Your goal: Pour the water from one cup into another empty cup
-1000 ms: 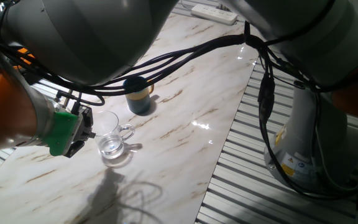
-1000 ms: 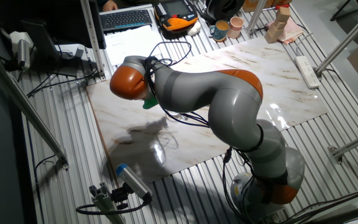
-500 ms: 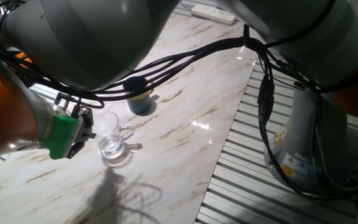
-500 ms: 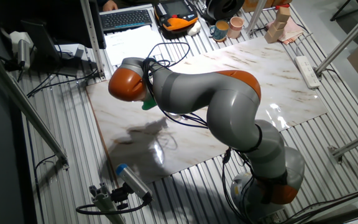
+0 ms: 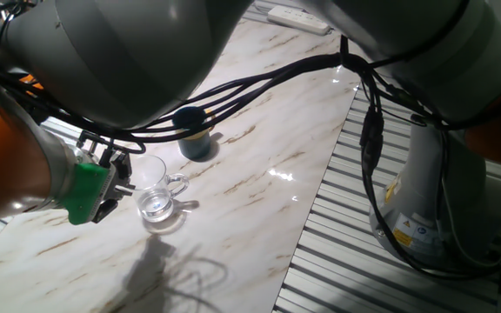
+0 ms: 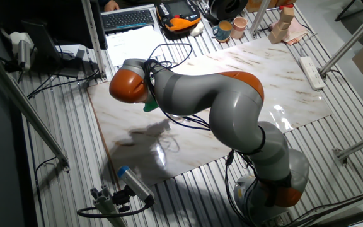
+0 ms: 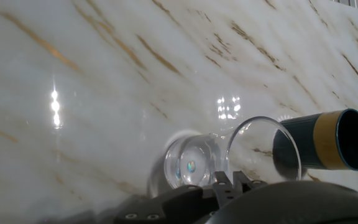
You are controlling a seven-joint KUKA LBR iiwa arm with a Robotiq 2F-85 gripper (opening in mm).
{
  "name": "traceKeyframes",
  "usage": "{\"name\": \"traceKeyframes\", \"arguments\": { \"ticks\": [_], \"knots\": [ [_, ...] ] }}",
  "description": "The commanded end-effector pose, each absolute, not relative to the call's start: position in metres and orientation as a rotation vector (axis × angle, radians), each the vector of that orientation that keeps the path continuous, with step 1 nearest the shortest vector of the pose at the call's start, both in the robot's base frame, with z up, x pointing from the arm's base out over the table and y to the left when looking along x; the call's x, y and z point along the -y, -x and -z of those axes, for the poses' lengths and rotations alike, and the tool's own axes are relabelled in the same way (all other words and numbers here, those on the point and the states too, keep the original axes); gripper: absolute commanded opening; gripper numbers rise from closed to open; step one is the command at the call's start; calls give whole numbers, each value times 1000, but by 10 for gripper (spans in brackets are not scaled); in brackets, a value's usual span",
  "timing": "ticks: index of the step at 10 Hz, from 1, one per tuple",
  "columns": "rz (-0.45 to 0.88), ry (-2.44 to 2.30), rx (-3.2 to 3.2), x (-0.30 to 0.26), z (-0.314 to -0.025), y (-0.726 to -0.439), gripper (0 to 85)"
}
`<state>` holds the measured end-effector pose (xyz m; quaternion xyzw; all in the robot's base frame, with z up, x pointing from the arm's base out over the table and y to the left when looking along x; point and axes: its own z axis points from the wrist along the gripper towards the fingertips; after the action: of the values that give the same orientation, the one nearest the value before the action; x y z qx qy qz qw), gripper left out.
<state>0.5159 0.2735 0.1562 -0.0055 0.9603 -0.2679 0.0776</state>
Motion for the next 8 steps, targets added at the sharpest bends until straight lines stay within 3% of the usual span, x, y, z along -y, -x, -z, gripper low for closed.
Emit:
{"name": "traceKeyframes", "arguments": {
  "ticks": [1, 8],
  "knots": [
    [800, 19, -2877, -273, -156, -516, 170],
    [898, 129, -2864, -273, -156, -516, 170]
  ]
}}
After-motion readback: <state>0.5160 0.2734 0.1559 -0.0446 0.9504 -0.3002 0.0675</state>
